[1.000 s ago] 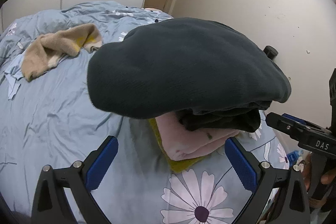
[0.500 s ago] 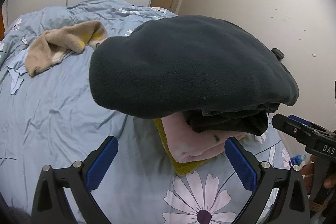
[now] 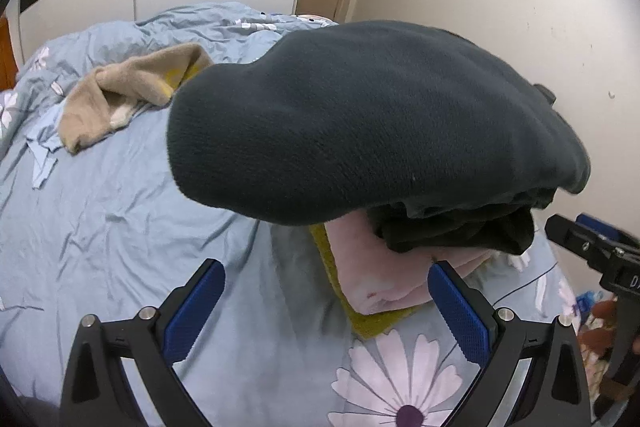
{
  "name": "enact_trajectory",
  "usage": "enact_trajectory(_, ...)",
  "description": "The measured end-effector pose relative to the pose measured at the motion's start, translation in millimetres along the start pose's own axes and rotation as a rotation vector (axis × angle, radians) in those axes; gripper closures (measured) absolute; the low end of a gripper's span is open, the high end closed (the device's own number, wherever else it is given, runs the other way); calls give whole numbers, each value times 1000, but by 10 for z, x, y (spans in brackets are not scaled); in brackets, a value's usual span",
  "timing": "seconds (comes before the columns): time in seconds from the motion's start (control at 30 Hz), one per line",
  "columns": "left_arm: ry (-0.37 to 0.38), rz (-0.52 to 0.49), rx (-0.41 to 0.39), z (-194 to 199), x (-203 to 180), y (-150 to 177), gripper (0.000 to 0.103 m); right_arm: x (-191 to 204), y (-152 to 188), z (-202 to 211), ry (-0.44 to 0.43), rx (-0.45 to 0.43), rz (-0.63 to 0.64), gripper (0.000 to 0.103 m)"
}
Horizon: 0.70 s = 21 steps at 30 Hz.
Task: Fold clothes
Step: 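Open both grippers and withdraw them from the stacked jacket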
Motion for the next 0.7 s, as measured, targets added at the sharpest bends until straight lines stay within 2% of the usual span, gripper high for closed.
enact_trajectory(0.27,-7,-20,19,-74,-62,3,0,57,25,-39,4,11,18,0)
enact_trajectory(0.7,4,-8,-5,-26,-64,-61,0,44,18,-18,24,8,18,0)
Point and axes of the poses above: each gripper's, at about its wrist camera, not at the fingertips, and z roughly against the way its jaws point, x to its left, y to its underside, the point moved 5 cm from there along -z, roughly the way its jaws point, and after that the axes turned 8 degrees about x, right-handed, at the moved point
